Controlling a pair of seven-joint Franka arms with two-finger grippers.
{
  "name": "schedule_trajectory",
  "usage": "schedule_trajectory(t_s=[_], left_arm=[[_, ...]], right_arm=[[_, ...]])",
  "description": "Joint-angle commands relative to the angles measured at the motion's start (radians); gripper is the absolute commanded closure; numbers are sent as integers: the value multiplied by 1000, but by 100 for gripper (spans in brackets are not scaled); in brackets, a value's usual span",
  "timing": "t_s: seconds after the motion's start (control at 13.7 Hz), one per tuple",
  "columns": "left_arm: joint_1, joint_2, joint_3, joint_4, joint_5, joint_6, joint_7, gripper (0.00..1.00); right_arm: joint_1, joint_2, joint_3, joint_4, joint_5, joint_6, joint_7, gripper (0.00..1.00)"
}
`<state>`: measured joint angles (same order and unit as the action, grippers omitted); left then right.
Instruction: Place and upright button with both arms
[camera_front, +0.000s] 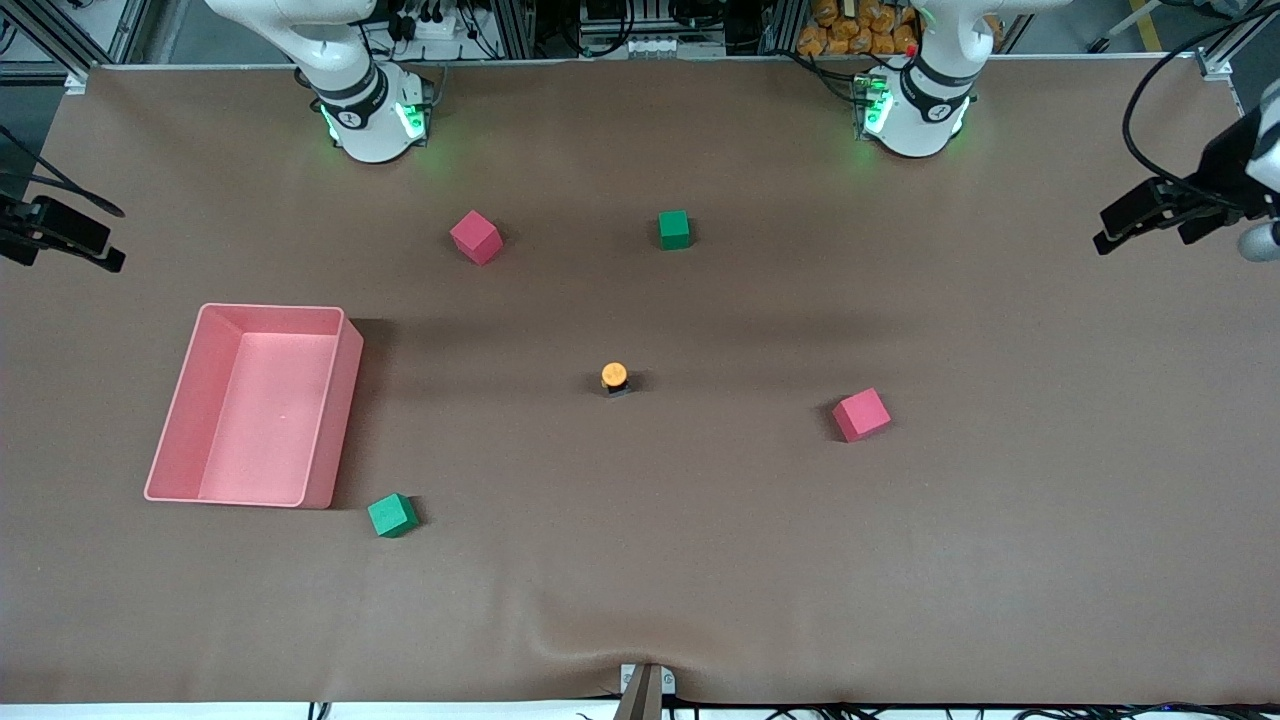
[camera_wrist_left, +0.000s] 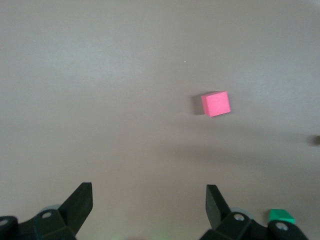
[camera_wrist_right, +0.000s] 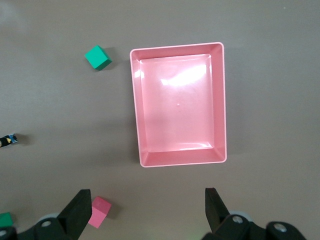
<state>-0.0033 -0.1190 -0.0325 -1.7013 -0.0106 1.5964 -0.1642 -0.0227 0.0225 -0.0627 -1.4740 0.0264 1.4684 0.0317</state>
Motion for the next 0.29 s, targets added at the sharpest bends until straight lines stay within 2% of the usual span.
schedule_trajectory(t_s=[0.0,0.22], left_arm=[[-4,-39,-30,-25,49,22,12,0],[-3,-33,-29,-11,49,17,12,0]], right_arm=[[-2,-15,1,-2,-26,-11,-1,0],[1,-15,3,-2,-48,-17,-1,0]])
